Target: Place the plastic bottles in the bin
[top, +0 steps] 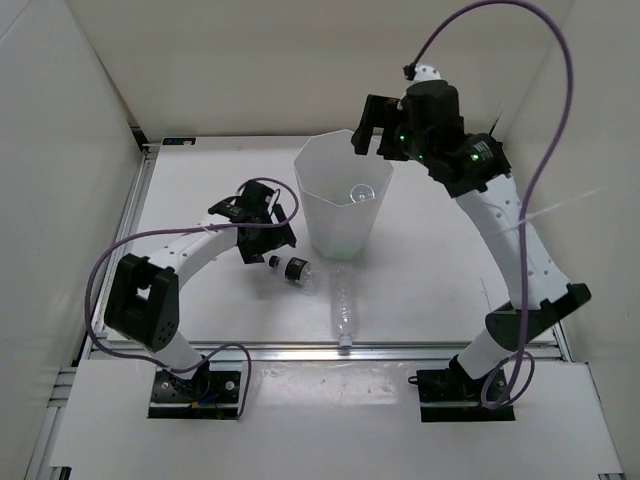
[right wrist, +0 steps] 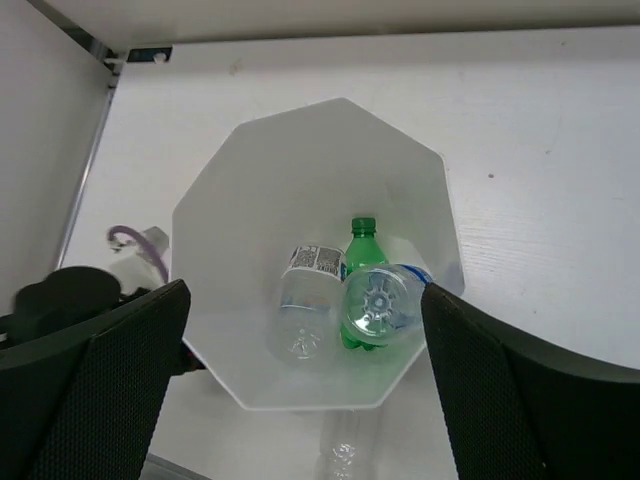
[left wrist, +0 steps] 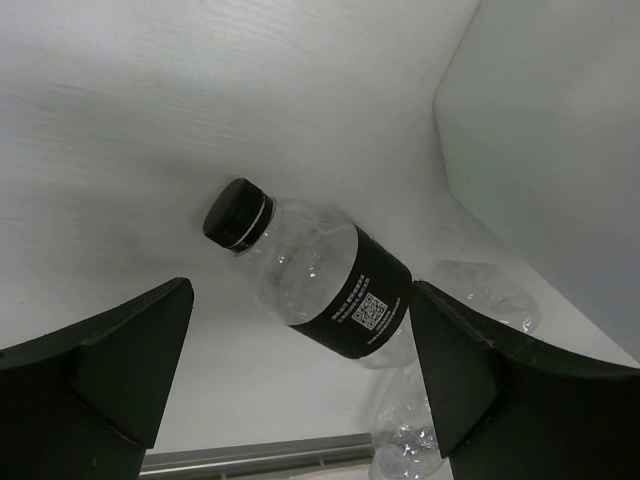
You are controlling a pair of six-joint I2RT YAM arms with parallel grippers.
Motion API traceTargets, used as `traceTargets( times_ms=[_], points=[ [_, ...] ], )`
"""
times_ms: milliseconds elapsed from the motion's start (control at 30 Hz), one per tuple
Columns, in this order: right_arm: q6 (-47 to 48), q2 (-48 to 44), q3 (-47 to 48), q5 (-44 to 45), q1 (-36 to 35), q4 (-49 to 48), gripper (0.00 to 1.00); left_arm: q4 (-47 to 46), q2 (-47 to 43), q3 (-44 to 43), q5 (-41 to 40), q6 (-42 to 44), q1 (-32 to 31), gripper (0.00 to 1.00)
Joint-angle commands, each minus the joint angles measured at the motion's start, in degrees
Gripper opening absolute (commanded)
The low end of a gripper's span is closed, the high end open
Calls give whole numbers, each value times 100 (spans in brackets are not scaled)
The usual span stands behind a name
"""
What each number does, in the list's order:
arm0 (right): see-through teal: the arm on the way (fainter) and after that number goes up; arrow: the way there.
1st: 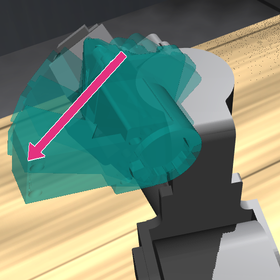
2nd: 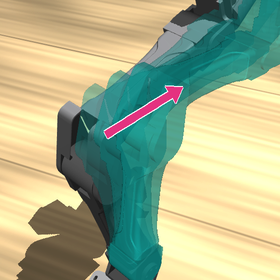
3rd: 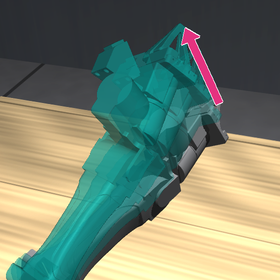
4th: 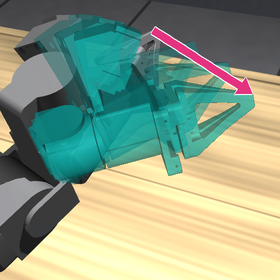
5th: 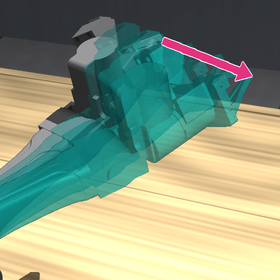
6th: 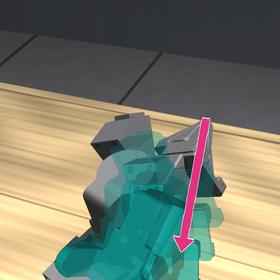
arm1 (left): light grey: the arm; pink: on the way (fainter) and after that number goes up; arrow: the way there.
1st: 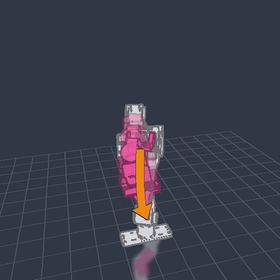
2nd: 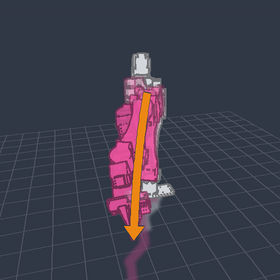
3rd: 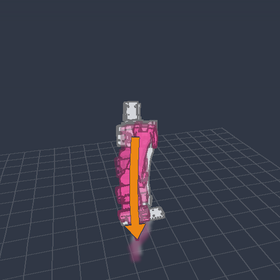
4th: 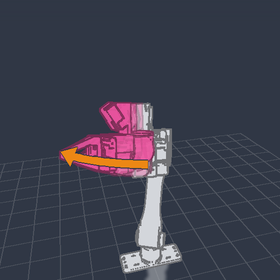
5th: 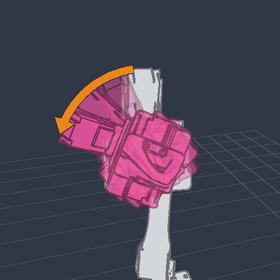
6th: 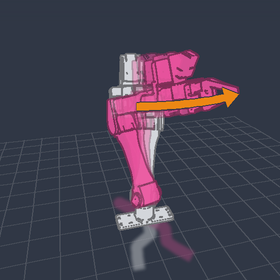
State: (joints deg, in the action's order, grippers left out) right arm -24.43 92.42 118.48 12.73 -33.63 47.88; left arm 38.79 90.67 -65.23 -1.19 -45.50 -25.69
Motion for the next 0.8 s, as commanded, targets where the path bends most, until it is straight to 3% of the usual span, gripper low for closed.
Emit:
traceTargets(
  times_ms=[0,300,467,567,767],
  points=[
    [61,-347,-78,186,84,125,100,-205,266,54,592,-30,-41,100],
    [131,-716,-535,247,189,284,100,-205,1188,-271,1340,-30,-94,100],
    [184,-874,-721,247,304,336,100,-205,980,-209,1192,-214,-33,83],
    [131,-980,-939,247,356,336,100,-82,330,-77,753,-345,29,76],
    [26,-1095,-1151,195,418,336,100,436,-752,-410,31,-408,354,43]
  ],
)
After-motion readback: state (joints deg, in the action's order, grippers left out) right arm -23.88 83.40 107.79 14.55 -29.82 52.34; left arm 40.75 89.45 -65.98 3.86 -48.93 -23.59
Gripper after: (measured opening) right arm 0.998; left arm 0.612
